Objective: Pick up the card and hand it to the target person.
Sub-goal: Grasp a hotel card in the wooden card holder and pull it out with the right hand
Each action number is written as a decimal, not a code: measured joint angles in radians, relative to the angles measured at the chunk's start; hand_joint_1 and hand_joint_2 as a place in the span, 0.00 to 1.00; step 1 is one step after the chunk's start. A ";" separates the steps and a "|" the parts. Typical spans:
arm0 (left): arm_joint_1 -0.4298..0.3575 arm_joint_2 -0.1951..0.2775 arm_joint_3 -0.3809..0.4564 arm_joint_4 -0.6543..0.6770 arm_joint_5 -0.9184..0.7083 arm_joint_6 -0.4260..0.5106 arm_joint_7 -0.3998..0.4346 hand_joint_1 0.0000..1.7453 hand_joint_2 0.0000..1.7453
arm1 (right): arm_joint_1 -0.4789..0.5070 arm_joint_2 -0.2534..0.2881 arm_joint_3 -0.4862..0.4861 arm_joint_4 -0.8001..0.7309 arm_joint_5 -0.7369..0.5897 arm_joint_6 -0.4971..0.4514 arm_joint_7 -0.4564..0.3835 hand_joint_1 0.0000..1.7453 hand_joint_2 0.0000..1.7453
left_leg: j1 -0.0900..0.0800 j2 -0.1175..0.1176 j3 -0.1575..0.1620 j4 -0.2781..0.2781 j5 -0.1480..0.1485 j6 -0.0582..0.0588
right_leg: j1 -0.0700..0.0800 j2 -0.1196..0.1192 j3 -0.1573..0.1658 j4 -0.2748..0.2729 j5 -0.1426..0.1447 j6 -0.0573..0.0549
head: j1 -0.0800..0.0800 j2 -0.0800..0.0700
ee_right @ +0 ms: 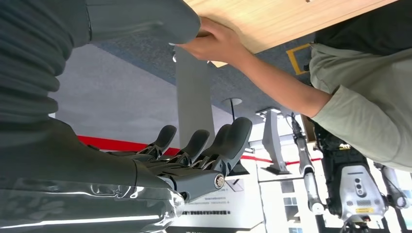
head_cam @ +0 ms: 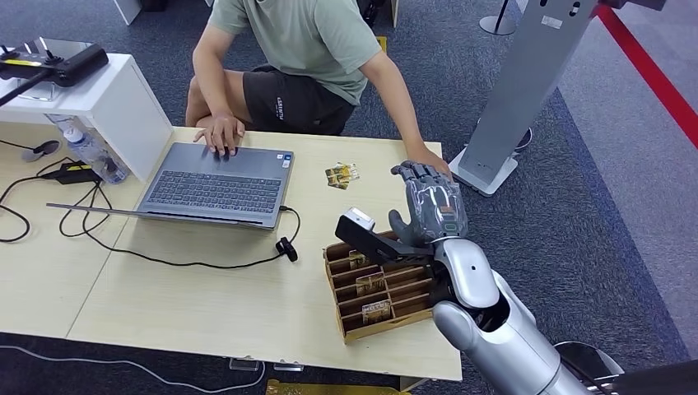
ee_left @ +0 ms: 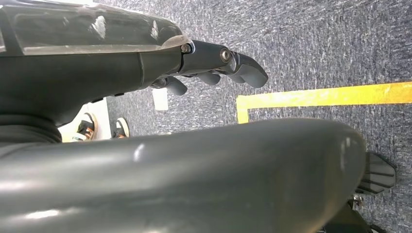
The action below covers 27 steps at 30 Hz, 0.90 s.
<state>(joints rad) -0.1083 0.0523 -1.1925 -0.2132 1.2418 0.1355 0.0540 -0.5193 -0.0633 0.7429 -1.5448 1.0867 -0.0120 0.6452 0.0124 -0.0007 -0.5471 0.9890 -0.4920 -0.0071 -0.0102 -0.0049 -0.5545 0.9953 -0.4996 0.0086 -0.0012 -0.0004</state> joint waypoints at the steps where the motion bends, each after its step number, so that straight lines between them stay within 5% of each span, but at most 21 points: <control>1: 0.000 0.000 0.000 0.000 0.000 0.000 0.001 0.00 0.00 | 0.000 0.000 0.002 0.001 -0.001 -0.003 0.007 0.36 1.00 | 0.000 0.000 0.000 0.000 0.000 0.000 | 0.000 0.000 0.000 0.000 0.000 0.000 | 0.000 0.000; 27: 0.002 0.000 0.001 0.000 0.008 0.001 0.004 0.00 0.00 | 0.127 -0.035 -0.003 -0.080 -0.012 0.006 0.054 0.46 1.00 | 0.000 0.000 0.000 0.000 0.000 0.000 | 0.000 0.000 -0.001 0.000 0.000 0.000 | 0.000 0.000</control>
<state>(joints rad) -0.1066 0.0523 -1.1917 -0.2132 1.2502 0.1366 0.0576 -0.3923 -0.0981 0.7396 -1.6244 1.0751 -0.0058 0.6992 0.0124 -0.0004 -0.5472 0.9890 -0.4922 -0.0071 -0.0102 -0.0046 -0.5552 0.9951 -0.4997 0.0086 -0.0013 -0.0004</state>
